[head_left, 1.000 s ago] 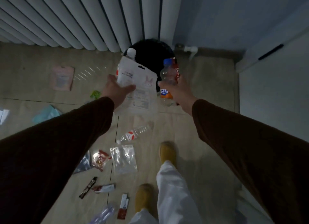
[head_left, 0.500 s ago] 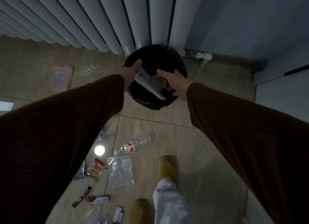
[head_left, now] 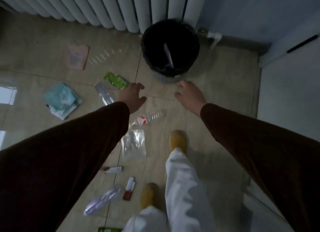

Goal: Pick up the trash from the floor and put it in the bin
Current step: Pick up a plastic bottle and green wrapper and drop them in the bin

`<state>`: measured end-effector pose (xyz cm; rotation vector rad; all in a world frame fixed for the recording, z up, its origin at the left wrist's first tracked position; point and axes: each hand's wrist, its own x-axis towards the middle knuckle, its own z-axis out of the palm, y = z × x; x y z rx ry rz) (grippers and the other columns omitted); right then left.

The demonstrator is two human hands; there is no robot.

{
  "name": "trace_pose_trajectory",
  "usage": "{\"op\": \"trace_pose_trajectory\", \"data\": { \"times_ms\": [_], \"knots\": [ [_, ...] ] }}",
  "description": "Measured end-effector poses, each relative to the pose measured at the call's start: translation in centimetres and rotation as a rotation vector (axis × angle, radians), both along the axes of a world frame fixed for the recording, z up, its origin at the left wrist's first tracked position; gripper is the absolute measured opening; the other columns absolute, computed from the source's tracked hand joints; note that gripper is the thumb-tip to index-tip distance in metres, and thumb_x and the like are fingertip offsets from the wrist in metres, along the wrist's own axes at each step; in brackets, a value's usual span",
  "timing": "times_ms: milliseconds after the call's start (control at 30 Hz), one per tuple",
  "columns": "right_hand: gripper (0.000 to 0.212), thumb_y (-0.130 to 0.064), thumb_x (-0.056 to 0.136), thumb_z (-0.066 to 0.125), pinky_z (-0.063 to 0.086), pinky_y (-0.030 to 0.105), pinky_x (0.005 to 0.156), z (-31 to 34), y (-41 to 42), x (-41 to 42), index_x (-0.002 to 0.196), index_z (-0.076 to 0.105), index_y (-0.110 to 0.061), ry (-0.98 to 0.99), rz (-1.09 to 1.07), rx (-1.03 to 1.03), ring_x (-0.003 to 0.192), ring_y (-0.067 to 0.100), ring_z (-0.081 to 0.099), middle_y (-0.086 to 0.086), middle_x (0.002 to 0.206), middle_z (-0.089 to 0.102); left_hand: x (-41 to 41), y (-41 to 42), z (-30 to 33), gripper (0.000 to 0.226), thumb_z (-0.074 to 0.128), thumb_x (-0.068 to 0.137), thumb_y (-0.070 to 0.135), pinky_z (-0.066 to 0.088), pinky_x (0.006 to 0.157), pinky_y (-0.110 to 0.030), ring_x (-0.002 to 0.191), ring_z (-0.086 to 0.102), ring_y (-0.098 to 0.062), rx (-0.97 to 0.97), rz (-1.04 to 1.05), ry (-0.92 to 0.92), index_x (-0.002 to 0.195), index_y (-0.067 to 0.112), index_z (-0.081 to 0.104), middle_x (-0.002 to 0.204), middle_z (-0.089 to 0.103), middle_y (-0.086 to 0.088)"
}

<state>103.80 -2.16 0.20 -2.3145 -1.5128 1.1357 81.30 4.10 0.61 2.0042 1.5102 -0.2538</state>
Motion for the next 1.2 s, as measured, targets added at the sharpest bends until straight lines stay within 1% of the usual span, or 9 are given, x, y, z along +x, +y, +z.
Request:
{"op": "trace_pose_trajectory", "data": {
  "times_ms": [167,433,533,700,800,867,967,1033,1200],
  "knots": [
    [0.041,-0.028,0.095,0.057,0.046,0.042,0.101,2.4,-12.4,-6.8,0.134,0.054,-0.016,-0.097,0.153,-0.002,0.123,0.03,0.053,0.01,0.135,0.055,-7.8,-11.8,2.4,0.046,0.064,0.089,0.033,0.045,0.102,-0.041,0.123,0.054,-0.028,-0.005,-0.075,0.03,0.132,0.019,0.055,0.135,0.058,-0.006],
    [0.038,-0.027,0.095,0.055,0.047,0.039,0.097,3.2,-27.3,-14.1,0.131,0.056,-0.016,-0.088,0.242,-0.047,0.121,0.029,0.054,0.008,0.133,0.057,-16.0,-26.9,3.0,0.046,0.067,0.086,0.033,0.04,0.106,-0.045,0.125,0.052,-0.031,-0.065,-0.073,0.084,0.129,0.02,0.057,0.137,0.058,-0.008],
    [0.037,-0.027,0.095,0.055,0.047,0.037,0.095,2.8,-31.4,-16.1,0.13,0.057,-0.016,-0.085,0.25,-0.042,0.12,0.029,0.055,0.009,0.133,0.056,-18.1,-31.5,2.8,0.046,0.068,0.085,0.033,0.047,0.099,-0.045,0.121,0.056,-0.028,-0.034,-0.049,0.093,0.129,0.023,0.057,0.136,0.058,-0.005],
    [0.036,-0.025,0.093,0.053,0.047,0.037,0.094,2.5,-39.7,-20.0,0.128,0.058,-0.016,-0.063,0.266,-0.014,0.119,0.029,0.055,0.008,0.134,0.056,-22.3,-40.1,2.8,0.044,0.069,0.085,0.03,0.048,0.096,-0.042,0.114,0.057,-0.027,-0.003,0.014,0.112,0.126,0.02,0.058,0.128,0.061,-0.007],
    [0.035,-0.023,0.092,0.053,0.049,0.04,0.094,2.3,-45.6,-22.5,0.126,0.059,-0.016,-0.042,0.235,-0.025,0.118,0.03,0.056,0.009,0.131,0.057,-25.3,-45.6,2.8,0.046,0.07,0.082,0.032,0.047,0.098,-0.043,0.119,0.056,-0.03,-0.034,0.021,0.13,0.125,0.019,0.06,0.131,0.06,-0.008],
    [0.033,-0.022,0.093,0.053,0.049,0.041,0.094,2.0,-49.4,-24.2,0.125,0.059,-0.016,-0.028,0.218,-0.052,0.118,0.029,0.056,0.009,0.13,0.058,-27.4,-49.0,2.8,0.046,0.07,0.081,0.031,0.047,0.095,-0.042,0.118,0.056,-0.03,-0.076,0.024,0.151,0.125,0.02,0.06,0.128,0.061,-0.008],
    [0.033,-0.023,0.094,0.052,0.048,0.038,0.093,1.3,-53.9,-27.2,0.126,0.058,-0.018,-0.004,0.21,-0.094,0.117,0.027,0.055,0.007,0.129,0.058,-30.8,-53.1,2.8,0.044,0.072,0.081,0.029,0.049,0.089,-0.042,0.111,0.058,-0.03,-0.097,0.011,0.198,0.122,0.02,0.061,0.121,0.062,-0.008],
    [0.033,-0.024,0.095,0.052,0.047,0.037,0.092,0.8,-55.8,-29.0,0.127,0.058,-0.018,0.005,0.198,-0.102,0.117,0.027,0.055,0.006,0.129,0.058,-33.1,-54.8,2.4,0.042,0.072,0.081,0.029,0.051,0.089,-0.043,0.109,0.059,-0.029,-0.111,0.008,0.209,0.12,0.021,0.061,0.12,0.063,-0.007],
    [0.037,-0.022,0.094,0.053,0.049,0.04,0.093,-0.7,-58.4,-33.6,0.13,0.055,-0.016,0.007,0.18,-0.135,0.118,0.027,0.055,0.008,0.131,0.057,-37.8,-56.5,0.5,0.047,0.071,0.084,0.031,0.05,0.092,-0.044,0.114,0.057,-0.029,-0.139,0.01,0.223,0.127,0.021,0.058,0.127,0.059,-0.008]
  ]
}}
